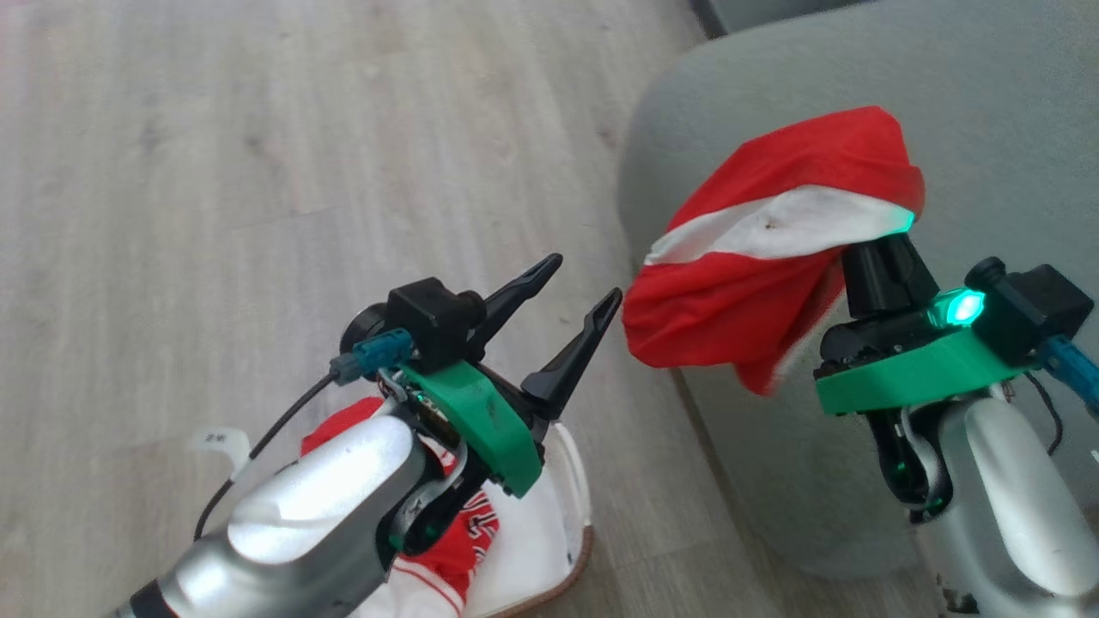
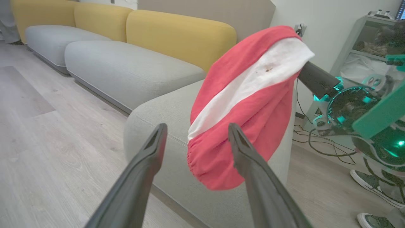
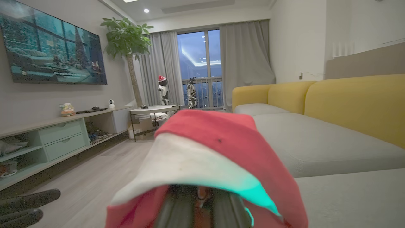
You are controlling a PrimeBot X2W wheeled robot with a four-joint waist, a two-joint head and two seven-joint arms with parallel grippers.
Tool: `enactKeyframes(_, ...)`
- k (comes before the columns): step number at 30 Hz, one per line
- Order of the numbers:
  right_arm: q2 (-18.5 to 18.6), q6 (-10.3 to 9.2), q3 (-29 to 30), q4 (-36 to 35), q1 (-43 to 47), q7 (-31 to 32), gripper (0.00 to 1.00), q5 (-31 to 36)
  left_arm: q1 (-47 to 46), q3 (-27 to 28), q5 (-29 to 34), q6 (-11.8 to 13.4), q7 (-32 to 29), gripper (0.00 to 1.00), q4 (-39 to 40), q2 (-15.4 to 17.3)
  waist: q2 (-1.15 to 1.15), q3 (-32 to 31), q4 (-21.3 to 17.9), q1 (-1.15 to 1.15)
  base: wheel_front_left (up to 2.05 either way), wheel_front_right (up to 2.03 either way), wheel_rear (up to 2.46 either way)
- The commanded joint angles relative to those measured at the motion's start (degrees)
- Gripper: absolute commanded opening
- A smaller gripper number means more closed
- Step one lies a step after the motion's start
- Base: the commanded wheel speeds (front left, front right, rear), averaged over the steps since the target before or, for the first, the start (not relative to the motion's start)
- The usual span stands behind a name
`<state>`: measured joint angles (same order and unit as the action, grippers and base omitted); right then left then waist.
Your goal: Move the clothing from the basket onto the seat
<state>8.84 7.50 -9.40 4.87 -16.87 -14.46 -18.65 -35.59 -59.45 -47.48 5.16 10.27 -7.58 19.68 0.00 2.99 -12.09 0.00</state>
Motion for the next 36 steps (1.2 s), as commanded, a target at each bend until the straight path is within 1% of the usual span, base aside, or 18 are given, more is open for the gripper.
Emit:
enactKeyframes(1,0.22,-0.01,-0.79,-2.58,-0.9,-0.53,0.0,0.03,-2.49,2.2,0.6,0.29,0.81,1.0,1.29,1.53,0.0,0.96,-2.96,0.0,0.0,0.0,0.0)
enactKeyframes(11,0.01,-0.01,-0.64,-4.99,-0.43,-0.53,0.0,0.27,-3.31,2.07,1.77,0.44,1.36,1.0,-0.03,2.27,0.0,2.69,-11.19,0.0,0.0,0.0,0.0)
enactKeyframes(19,-0.52,-0.01,-0.6,-6.59,-0.34,-0.53,0.0,0.52,-4.07,2.47,2.35,0.64,1.8,1.0,-0.73,3.21,0.0,3.88,-15.91,0.0,0.0,0.0,0.0)
enactKeyframes(25,-0.66,-0.01,0.28,-7.66,-0.06,-0.53,0.0,0.44,-4.31,2.39,2.52,0.6,2.0,1.0,-0.92,3.28,0.0,4.49,-17.41,0.0,0.0,0.0,0.0)
enactKeyframes(30,-0.51,-0.01,0.94,-8.03,0.07,-0.53,0.0,0.44,-4.72,2.19,2.56,0.47,1.94,1.0,-1.03,3.05,0.0,5.02,-17.67,0.0,0.0,0.0,0.0)
enactKeyframes(36,0.89,-0.01,0.51,-4.8,-2.37,-0.53,0.0,-0.77,-5.36,2.02,2.6,0.37,1.6,1.0,-0.76,3.08,0.0,6.24,-17.69,0.0,0.0,0.0,0.0)
